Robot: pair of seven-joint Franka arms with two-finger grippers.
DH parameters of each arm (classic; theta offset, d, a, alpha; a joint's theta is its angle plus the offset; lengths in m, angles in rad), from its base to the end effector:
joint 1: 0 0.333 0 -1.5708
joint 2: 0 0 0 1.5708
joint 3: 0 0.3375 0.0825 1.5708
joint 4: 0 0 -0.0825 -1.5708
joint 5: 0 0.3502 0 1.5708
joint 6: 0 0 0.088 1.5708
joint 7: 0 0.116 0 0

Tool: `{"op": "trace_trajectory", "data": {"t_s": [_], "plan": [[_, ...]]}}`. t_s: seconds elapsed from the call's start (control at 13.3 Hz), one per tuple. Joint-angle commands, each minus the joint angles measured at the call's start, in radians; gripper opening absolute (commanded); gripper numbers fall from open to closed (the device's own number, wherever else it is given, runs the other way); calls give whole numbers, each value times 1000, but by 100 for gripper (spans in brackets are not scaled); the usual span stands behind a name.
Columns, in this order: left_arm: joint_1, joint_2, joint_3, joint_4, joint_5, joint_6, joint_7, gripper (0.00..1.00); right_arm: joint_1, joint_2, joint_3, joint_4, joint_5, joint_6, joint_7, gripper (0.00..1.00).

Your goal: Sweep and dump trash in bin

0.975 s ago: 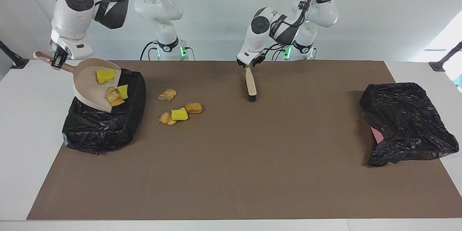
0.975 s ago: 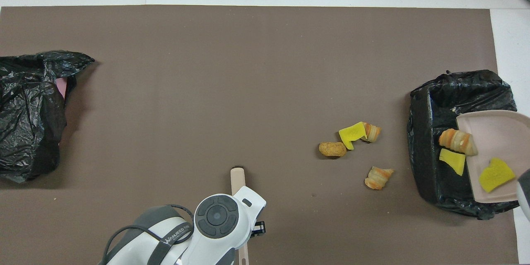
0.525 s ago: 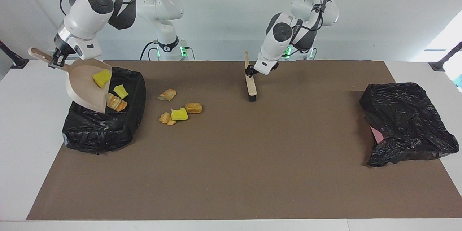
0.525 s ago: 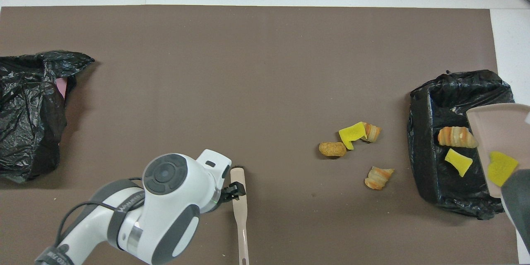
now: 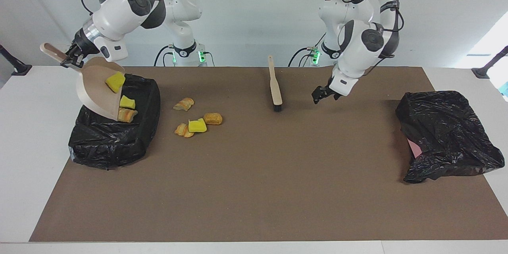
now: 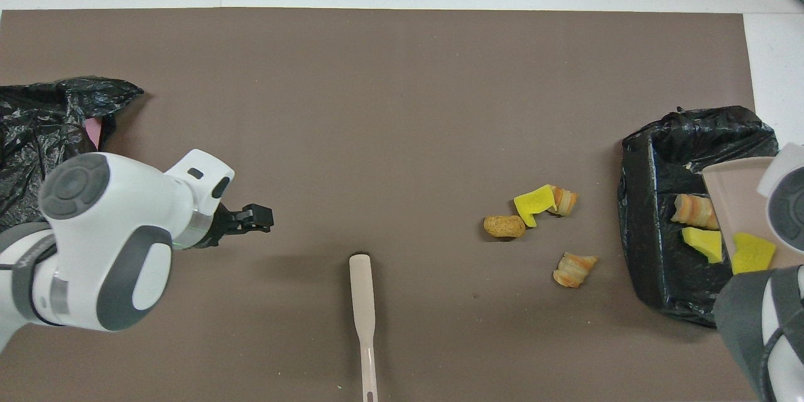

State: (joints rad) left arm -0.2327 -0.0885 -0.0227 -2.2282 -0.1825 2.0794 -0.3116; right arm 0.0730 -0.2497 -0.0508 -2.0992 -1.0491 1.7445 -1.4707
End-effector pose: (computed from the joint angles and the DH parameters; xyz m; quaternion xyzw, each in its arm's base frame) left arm 0.4551 -0.1300 0.4370 0.9938 0.0748 -0.0504 0.0657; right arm 0.4470 -0.0784 0.5853 0.5597 0.6722 -0.3531 0.3320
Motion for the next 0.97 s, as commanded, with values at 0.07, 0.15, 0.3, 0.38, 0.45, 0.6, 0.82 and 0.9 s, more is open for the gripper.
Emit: {"op": "trace_trajectory", "data": {"t_s": [0.07, 0.15, 0.3, 0.38, 0.45, 0.6, 0.82, 0.9], "plan": [[157, 59, -11, 120, 21, -58, 216, 100, 10, -33, 3, -91, -121, -3, 113, 0], [192, 67, -11, 143, 29, -58, 277, 100, 17, -34, 3, -93, -129, -5, 118, 0], [243, 85, -11, 203, 64, -76, 377, 100, 33, -26, 17, -79, -143, -8, 127, 0], [260, 98, -11, 249, 98, -112, 411, 100, 33, -28, 19, -72, -150, -17, 141, 0], [274, 113, -11, 303, 129, -149, 440, 100, 34, -33, 22, -41, -137, -31, 139, 0], [285, 125, -11, 396, 149, -237, 445, 100, 34, -42, 31, 33, -82, -94, 119, 0], [286, 125, -10, 488, 182, -314, 442, 100, 31, -88, 59, 105, 59, -198, 133, 0], [286, 124, -10, 516, 184, -333, 442, 100, 21, -103, 48, 120, 143, -192, 144, 0]]}}
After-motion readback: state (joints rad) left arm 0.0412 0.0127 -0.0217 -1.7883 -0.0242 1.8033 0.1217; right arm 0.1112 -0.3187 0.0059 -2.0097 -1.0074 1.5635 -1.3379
